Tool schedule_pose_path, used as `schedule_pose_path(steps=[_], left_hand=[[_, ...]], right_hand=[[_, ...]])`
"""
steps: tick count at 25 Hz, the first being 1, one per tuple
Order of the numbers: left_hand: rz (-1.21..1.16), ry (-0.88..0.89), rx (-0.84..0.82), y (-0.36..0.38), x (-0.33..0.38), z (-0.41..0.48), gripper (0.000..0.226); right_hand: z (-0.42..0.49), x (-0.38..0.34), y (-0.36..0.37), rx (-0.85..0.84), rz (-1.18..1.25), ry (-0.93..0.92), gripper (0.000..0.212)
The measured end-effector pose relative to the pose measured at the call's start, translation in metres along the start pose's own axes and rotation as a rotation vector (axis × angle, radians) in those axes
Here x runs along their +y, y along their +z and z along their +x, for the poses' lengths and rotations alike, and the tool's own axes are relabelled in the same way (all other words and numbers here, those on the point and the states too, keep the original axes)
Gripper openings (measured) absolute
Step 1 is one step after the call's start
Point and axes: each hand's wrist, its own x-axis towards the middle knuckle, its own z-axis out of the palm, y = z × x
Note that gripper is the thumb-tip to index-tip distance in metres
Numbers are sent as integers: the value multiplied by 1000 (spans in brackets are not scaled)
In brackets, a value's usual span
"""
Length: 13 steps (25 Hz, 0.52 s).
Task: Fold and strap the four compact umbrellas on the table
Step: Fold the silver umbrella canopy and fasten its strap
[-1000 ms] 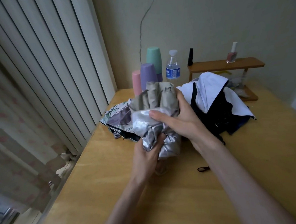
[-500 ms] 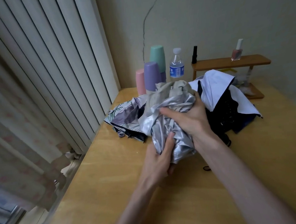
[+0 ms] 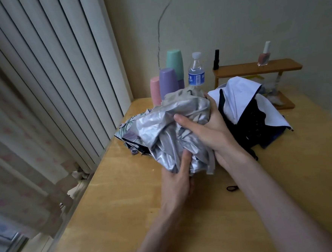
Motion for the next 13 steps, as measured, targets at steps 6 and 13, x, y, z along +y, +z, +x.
schedule_pose_path(steps=[6, 13], left_hand=[[-170, 3, 203, -30, 8, 26, 62], [-302, -98, 220, -46, 6, 33, 65]], right_hand=[[-2, -16, -19, -171, -306, -65, 68], [5, -16, -33, -127, -197, -82, 5]])
